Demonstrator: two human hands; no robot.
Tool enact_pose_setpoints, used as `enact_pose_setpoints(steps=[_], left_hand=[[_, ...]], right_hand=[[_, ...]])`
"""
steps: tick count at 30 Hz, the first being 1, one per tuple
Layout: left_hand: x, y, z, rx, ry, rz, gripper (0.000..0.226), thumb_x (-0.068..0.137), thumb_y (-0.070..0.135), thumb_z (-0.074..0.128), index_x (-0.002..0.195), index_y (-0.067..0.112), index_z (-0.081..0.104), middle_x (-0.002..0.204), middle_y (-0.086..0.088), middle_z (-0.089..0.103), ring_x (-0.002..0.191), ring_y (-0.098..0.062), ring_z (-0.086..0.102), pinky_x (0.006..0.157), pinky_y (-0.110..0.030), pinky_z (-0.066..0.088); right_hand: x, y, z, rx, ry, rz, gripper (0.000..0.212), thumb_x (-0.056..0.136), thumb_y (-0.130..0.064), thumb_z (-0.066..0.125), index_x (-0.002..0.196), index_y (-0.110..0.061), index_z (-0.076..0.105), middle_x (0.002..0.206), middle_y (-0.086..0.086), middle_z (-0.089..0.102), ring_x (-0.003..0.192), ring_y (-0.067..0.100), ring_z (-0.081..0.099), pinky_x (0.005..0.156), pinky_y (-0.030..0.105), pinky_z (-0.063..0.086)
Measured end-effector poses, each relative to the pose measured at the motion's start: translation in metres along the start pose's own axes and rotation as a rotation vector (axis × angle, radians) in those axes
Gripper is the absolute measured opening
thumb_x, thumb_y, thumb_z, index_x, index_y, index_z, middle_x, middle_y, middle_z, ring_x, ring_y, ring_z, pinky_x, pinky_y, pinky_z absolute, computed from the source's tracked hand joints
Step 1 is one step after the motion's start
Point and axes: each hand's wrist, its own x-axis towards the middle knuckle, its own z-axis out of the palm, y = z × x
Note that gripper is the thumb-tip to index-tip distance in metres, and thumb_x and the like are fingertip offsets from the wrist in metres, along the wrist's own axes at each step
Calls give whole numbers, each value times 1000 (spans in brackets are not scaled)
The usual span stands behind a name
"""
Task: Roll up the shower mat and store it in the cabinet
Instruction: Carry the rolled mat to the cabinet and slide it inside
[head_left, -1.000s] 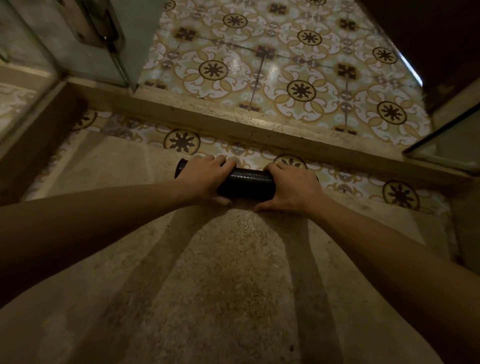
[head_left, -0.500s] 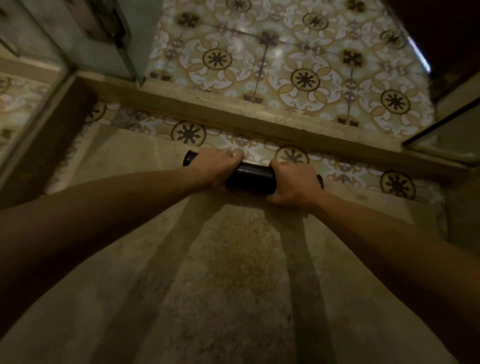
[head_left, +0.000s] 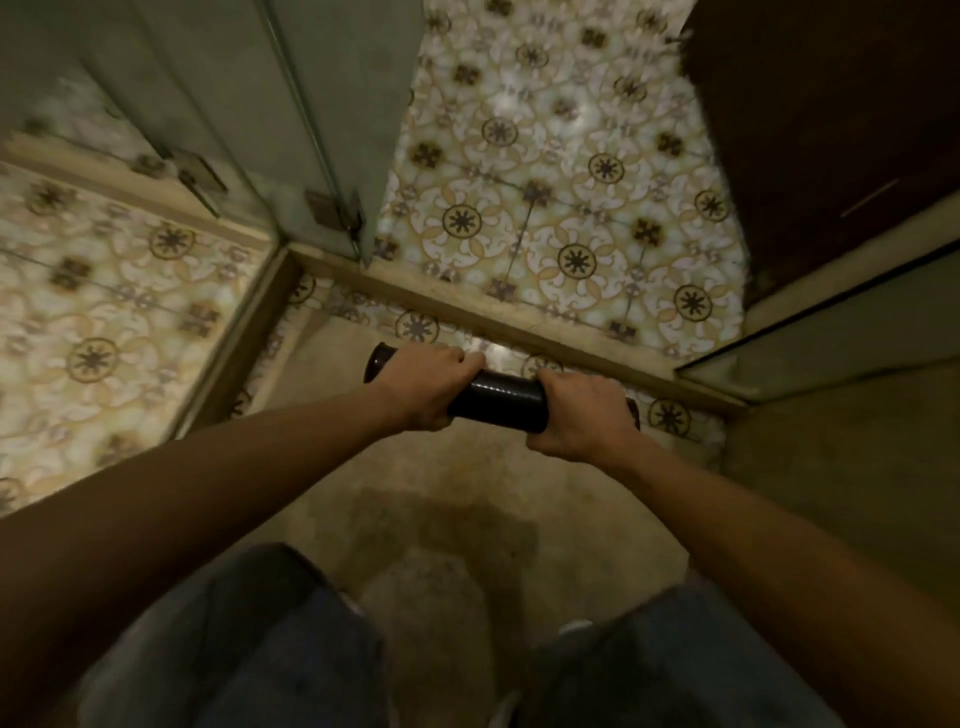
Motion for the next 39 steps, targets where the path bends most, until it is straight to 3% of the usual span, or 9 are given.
enact_pose_setpoints(steps=[13,18,34,39], left_hand=[[-141,75,-318,-4,-17,-100,62,73,36,69,124,17,39,105,-7,61,90,-28,60,65,-39,49],[-168,90,-403,75,4,-86,56,70,36,71,117,19,45,101,-3,64,87,-25,63,58,-33,35],[-116,140,-467,119,49,-93,51,71,34,68,114,21,43,99,-1,62,84,-23,60,57,-32,34],[-71,124,-484,107,72,-129,50,71,35,69,112,22,44,94,0,62,81,-22,61,54,-32,41]], right_hand=[[-175,-29,-300,73,47,-95,51,66,-51,71,105,-25,51,92,-3,66,75,24,64,61,36,54],[-215,-31,-369,82,85,-99,55,65,-52,72,108,-25,52,90,-3,67,73,22,64,61,34,54],[-236,45,-414,87,132,-83,49,65,-51,71,100,-25,49,87,-5,65,71,20,62,61,35,55],[-198,81,-442,50,167,-122,56,64,-64,67,102,-26,51,85,-7,64,70,19,63,59,33,54]])
